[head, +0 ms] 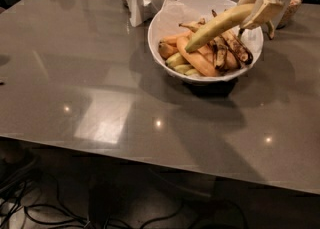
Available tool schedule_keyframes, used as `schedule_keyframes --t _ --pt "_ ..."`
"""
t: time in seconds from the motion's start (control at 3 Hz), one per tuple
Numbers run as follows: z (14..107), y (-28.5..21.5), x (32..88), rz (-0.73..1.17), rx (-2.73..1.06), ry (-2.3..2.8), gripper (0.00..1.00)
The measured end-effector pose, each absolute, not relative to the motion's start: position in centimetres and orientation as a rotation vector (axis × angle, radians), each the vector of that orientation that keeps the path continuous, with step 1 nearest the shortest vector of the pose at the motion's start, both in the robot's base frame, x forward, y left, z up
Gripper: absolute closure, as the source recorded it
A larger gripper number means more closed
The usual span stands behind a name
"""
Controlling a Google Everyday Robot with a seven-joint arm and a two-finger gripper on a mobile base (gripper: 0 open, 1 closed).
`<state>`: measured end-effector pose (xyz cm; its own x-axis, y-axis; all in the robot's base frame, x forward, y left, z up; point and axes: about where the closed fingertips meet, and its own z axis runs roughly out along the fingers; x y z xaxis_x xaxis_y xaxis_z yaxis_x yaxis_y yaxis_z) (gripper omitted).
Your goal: Pick banana from white bowl
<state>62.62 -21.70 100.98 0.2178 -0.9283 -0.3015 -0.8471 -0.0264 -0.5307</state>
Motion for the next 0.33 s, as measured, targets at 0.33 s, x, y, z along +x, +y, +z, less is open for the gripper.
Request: schedule_keyframes --t 0.33 --pt "102.87 -22.71 61.61 -0.084 -1.790 1.620 1.00"
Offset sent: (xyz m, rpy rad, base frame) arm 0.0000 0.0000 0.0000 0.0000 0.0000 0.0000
